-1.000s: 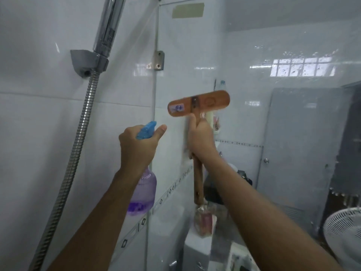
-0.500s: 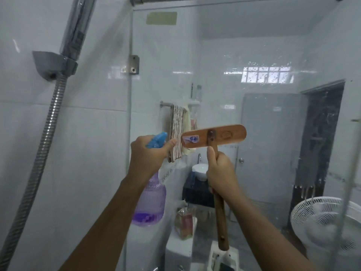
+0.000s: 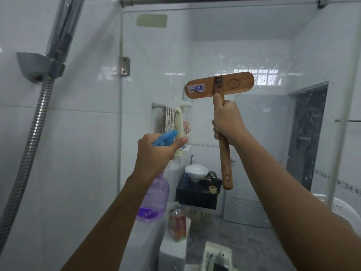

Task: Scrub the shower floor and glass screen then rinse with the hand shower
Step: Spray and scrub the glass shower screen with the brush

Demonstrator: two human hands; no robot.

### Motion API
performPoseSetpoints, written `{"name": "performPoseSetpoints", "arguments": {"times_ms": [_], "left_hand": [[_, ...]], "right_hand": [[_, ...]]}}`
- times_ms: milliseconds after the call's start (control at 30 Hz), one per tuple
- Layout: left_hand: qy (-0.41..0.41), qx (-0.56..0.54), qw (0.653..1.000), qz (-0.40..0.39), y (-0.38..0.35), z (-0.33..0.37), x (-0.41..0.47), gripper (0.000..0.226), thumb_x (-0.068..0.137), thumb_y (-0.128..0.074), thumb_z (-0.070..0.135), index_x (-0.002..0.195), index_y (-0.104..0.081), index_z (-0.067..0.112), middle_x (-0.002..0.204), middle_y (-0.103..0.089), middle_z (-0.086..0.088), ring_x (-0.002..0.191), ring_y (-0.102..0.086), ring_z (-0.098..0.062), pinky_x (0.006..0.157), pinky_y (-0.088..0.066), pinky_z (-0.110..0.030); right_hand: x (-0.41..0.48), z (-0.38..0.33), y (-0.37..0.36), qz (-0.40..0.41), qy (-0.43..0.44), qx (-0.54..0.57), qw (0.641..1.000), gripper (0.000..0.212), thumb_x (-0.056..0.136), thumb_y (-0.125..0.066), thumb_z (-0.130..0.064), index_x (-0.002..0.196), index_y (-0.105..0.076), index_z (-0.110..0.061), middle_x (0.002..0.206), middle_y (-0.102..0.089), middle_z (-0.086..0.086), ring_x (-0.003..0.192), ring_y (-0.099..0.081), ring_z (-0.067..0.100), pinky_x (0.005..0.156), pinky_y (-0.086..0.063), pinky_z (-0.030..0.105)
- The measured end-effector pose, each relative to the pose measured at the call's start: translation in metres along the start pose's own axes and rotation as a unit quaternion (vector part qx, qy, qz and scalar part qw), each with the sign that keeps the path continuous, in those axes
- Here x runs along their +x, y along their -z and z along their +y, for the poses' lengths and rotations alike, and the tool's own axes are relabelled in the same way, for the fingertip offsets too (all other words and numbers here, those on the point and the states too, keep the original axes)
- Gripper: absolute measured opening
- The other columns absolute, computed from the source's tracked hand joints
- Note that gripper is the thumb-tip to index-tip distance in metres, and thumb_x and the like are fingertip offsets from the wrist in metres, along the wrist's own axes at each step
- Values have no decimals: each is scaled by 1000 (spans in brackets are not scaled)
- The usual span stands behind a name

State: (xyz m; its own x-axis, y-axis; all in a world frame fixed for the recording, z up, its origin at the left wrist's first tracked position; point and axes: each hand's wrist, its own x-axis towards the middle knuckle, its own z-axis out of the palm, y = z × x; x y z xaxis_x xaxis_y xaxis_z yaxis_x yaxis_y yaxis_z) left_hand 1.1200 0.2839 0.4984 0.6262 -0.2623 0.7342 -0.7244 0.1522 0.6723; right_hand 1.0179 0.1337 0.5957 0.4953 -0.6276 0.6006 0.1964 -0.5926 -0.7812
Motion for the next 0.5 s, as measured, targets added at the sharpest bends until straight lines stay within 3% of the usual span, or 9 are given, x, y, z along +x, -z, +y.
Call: {"name": "performPoseSetpoints", "arguments": {"times_ms": [167, 300, 500], "left_hand": [[-24, 20, 999, 19, 0, 2, 1, 42, 76, -79, 52, 76, -69, 12, 70, -70, -10, 61, -68, -27, 55, -57, -30], [-14, 17, 1000, 4, -1, 4, 2, 46, 75, -77, 55, 86, -71, 11, 79, -73, -9, 66, -71, -26, 59, -61, -37], [-60, 34, 996, 60, 1, 3, 2, 39, 80, -77, 51, 80, -70, 13, 72, -71, -2, 61, -68, -20, 61, -60, -30]], "right_hand": [[2, -14, -1, -5, -13, 25, 1000, 41, 102, -34, -48, 78, -41, -15, 59, -36, 2, 43, -37, 16, 38, -38, 23], [2, -19, -6, -8, -10, 22, 1000, 40, 103, -34, -48, 81, -42, -15, 60, -38, 2, 43, -38, 15, 38, -40, 24], [-7, -13, -9, -3, 2, 4, 1000, 42, 103, -32, -48, 77, -41, -15, 59, -38, 1, 42, -39, 14, 39, -41, 24]]}}
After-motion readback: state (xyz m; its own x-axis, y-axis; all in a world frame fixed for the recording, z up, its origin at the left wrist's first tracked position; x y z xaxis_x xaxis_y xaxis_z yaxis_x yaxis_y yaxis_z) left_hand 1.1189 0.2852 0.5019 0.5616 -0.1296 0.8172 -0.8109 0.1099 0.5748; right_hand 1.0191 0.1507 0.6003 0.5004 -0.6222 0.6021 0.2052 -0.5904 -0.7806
